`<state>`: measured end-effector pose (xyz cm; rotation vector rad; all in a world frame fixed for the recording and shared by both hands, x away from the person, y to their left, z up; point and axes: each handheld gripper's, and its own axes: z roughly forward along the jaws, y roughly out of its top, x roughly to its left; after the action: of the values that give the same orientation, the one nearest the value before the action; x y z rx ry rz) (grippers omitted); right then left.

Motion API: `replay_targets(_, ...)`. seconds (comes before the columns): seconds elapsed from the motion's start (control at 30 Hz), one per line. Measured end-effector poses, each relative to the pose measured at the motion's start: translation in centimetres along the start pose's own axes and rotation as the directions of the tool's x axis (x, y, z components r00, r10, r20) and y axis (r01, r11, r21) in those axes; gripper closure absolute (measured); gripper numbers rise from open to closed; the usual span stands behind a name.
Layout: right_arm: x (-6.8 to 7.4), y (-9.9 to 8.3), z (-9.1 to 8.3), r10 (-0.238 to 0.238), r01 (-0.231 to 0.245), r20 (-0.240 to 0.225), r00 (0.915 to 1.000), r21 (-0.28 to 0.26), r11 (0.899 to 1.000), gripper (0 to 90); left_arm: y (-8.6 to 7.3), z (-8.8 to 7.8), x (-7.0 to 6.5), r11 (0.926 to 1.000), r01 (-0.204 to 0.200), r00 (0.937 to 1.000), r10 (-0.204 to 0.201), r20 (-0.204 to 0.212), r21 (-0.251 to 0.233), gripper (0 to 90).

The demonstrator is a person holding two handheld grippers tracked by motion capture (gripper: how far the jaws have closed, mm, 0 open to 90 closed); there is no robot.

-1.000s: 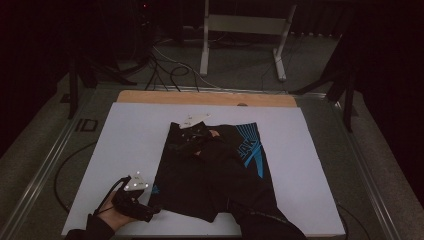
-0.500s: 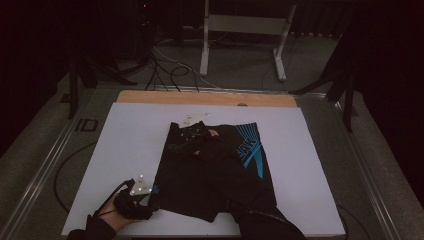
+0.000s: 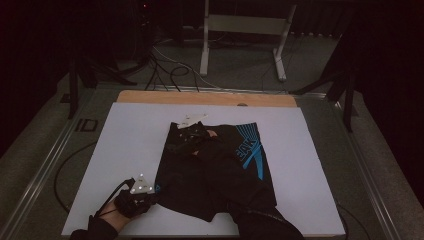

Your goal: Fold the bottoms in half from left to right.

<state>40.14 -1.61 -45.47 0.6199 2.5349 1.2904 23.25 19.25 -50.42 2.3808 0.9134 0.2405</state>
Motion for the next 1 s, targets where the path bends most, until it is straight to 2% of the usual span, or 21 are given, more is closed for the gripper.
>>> replay_targets(0.37,-0.3,-0.3,0.9,0.008,-0.008,0.01,0.9999,-0.003,1.0,12.2,0.3,-0.7,-1.1,0.9995,-0.021,0.9992,0.022,0.034,-0.023,85.3)
replay_targets(0.53,-0.4,-0.3,1.5,0.037,-0.037,0.016,0.9992,-0.005,0.999,12.2,0.3,-1.2,-1.6,0.9993,-0.023,0.998,0.024,0.058,-0.031,85.3)
replay_targets(0.6,-0.5,-0.3,1.9,0.049,-0.049,0.02,0.9986,-0.007,0.999,12.3,0.3,-1.2,-1.7,0.999,-0.033,0.9981,0.035,0.05,-0.029,85.3)
replay_targets(0.87,-1.0,-0.1,3.8,0.085,-0.086,0.047,0.9953,0.029,0.996,13.5,0.2,-1.2,-1.5,0.999,-0.024,0.9983,0.026,0.052,-0.037,85.3)
replay_targets(0.9,-1.0,-0.1,4.0,0.086,-0.087,0.041,0.9955,0.03,0.996,13.8,0.2,-1.2,-1.5,0.999,-0.024,0.9984,0.026,0.05,-0.039,85.2)
replay_targets(1.0,-1.1,-0.1,4.7,0.084,-0.087,0.061,0.9946,0.053,0.995,16.2,0.2,-1.2,-1.4,0.9988,-0.023,0.9983,0.025,0.052,-0.043,85.2)
